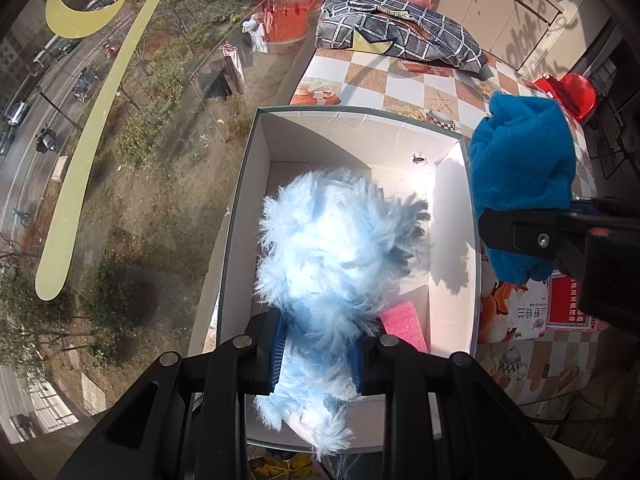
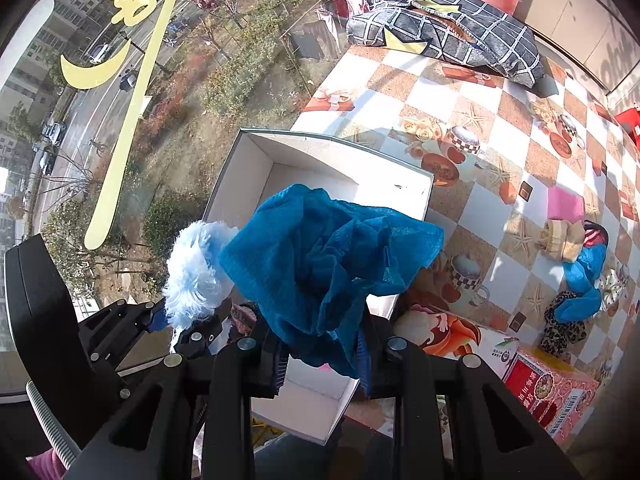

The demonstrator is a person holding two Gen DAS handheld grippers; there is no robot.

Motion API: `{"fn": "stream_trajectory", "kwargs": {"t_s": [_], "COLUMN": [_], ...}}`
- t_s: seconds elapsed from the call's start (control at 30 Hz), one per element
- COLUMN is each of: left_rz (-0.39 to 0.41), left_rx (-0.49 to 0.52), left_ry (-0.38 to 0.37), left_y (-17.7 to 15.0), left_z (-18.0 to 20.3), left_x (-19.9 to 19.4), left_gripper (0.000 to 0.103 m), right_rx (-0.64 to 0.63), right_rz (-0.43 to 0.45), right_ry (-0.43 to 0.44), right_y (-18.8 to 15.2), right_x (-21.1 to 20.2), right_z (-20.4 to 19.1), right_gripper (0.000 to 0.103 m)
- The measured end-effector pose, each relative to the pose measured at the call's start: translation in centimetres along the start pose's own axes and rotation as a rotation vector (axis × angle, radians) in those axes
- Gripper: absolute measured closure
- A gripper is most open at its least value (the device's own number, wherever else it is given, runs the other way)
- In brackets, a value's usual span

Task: Organize soft objects
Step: 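Lower both items into the white box and open both tools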

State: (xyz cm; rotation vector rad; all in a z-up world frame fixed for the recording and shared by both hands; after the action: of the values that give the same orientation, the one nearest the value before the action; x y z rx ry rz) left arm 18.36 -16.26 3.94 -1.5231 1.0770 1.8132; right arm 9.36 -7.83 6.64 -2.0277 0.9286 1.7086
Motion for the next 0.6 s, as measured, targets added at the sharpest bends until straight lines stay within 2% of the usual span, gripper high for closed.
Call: {"fn": "stream_trajectory", "kwargs": {"t_s": [0.17, 0.27, 0.3, 0.33, 0.37, 0.43, 0.5, 0.53, 0.6], "left_rz": [0.006, 0.012, 0.014, 0.016, 0.024, 0.040, 0.043, 0.040, 0.031], "left_rx": [0.003, -0.002, -0.003, -0.004, -0.007, -0.019, -0.037, -0.048, -0.072], "left_ry": [-0.002, -0.013, -0.018, -0.024, -0.034, -0.050, -0.067, -0.073, -0.084], "left_y": [0.0, 0.0, 0.0, -0.1, 0.0, 0.0, 0.2, 0.2, 0.5], "left_z": [0.1, 0.1, 0.1, 0.1, 0.1, 0.0, -0.2, -0.3, -0.5], "left_x": [0.0, -0.2, -0.2, -0.3, -0.5, -0.7, -0.9, -0.9, -1.0], "left_gripper": [0.070, 0.053, 0.040, 0.030, 0.027, 0.019, 0.018, 0.013, 0.001], "right_rx": [-0.007, -0.010, -0.010, -0.009, -0.009, -0.011, -0.004, 0.002, 0.019], "right_rz": [-0.009, -0.020, -0.023, -0.021, -0.013, 0.000, 0.000, -0.001, -0.002], "right_ry": [0.007, 0.024, 0.030, 0.030, 0.027, 0.023, 0.021, 0.021, 0.017], "right_y": [0.1, 0.1, 0.1, 0.1, 0.1, 0.2, 0.3, 0.3, 0.4], "right_x": [0.3, 0.6, 0.7, 0.6, 0.4, 0.1, -0.2, -0.3, -0.5], "right_z": [-0.1, -0.1, -0.2, -0.1, -0.1, 0.0, 0.3, 0.5, 0.9], "right_gripper": [0.074, 0.072, 0.069, 0.054, 0.037, 0.030, 0.030, 0.030, 0.011]}}
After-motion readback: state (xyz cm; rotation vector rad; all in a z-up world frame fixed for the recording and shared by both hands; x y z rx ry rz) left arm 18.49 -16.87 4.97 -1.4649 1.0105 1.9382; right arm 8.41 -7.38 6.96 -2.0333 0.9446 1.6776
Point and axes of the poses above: each gripper's, at about its wrist camera, not at the fingertips, and x roughly the way its jaws point, z to its right, y to its top, the point moved 2 cm from there along x, roughly the way its jaws point, and after that the axes turned 9 degrees about -x, right-handed, at the moved point
